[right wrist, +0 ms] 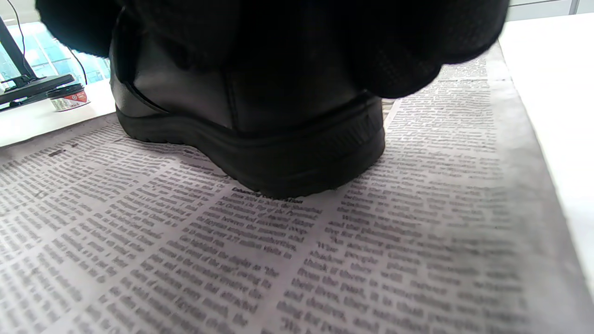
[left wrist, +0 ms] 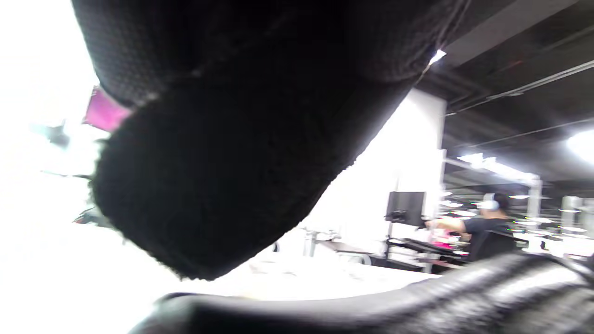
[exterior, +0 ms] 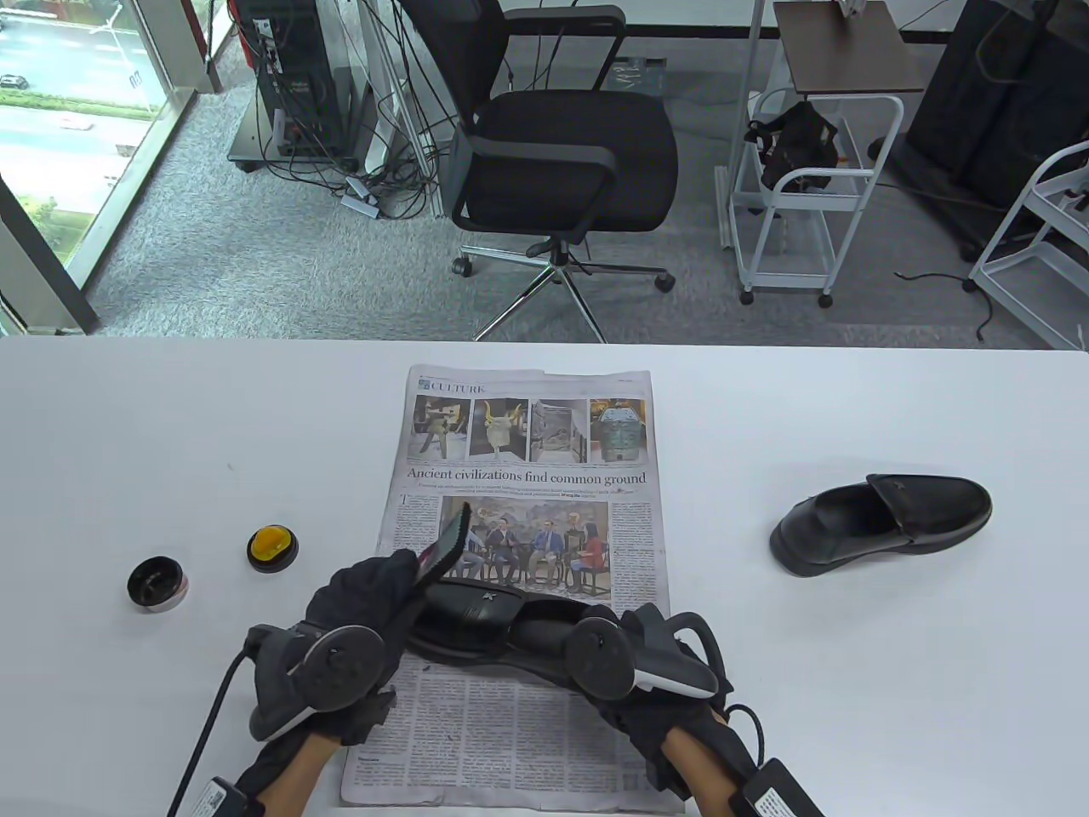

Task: Dip and apply built-in sponge shoe polish on shoes

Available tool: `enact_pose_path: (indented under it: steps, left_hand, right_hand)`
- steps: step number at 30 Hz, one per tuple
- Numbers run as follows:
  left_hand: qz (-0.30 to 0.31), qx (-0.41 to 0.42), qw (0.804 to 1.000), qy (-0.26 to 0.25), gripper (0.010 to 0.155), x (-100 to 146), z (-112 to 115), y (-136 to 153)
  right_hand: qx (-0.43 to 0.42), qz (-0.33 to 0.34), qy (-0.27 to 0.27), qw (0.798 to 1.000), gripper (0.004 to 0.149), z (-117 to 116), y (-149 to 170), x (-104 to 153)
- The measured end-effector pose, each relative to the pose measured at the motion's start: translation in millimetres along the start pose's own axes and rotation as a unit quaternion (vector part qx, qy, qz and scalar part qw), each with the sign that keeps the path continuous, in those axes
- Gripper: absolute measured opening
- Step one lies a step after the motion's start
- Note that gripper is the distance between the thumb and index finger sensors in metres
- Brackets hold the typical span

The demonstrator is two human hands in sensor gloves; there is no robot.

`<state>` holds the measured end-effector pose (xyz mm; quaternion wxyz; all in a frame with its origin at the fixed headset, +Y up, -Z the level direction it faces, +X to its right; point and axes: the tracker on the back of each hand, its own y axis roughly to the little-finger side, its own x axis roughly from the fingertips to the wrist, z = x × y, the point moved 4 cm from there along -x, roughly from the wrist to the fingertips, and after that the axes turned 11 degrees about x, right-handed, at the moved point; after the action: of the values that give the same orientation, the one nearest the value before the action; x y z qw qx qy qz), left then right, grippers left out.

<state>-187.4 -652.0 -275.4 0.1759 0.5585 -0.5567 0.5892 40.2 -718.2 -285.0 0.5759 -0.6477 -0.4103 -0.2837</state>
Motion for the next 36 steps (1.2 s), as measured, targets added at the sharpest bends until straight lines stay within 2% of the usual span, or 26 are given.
enact_pose_path:
  steps: [3,6,11,15,18,22,25,27,28,32,34,36]
  left_hand:
    - [0.088,-0.045,0.994,0.053,0.043,-2,27,-27]
    - [0.123,-0.096,0.984,0.088,0.044,0,46,-37]
    - [0.109,-0.113,0.982,0.106,0.046,0,54,-24]
    - [0.065,-0.142,0.976,0.152,0.046,-3,57,-5]
    - [0.025,-0.154,0.975,0.157,0.046,-5,50,13]
    - [-0.033,-0.151,0.982,0.108,0.045,-4,24,35]
    - [-0.072,-0.097,0.99,0.076,0.045,-1,6,47]
    - [-0.076,-0.049,0.993,0.073,0.045,0,1,48]
    - [-0.064,-0.024,0.994,0.089,0.045,0,1,46]
    - [-0.026,0.018,0.994,0.101,0.045,2,6,29]
    - [0.016,0.043,0.992,0.121,0.046,3,14,14]
    - [0.099,0.07,0.982,0.144,0.045,4,23,-8]
  right_hand:
    - [0.0,0.0,0.001,1.0,0.041,0,0,0]
    - [0.001,0.001,0.001,1.0,0.041,0,0,0]
    - [0.0,0.001,0.001,1.0,0.041,0,0,0]
    - [-0.002,0.001,0.001,1.0,0.041,0,0,0]
    - [-0.004,0.0,0.002,1.0,0.041,0,0,0]
    - [-0.006,-0.001,0.002,1.0,0.041,0,0,0]
    - [-0.005,0.0,0.002,1.0,0.041,0,0,0]
    - [-0.004,0.001,0.003,1.0,0.041,0,0,0]
    - [-0.003,0.001,0.002,1.0,0.041,0,0,0]
    - [-0.003,0.002,0.003,1.0,0.041,0,0,0]
    - [-0.003,0.002,0.003,1.0,0.041,0,0,0]
    - [-0.004,0.001,0.003,1.0,0.041,0,0,0]
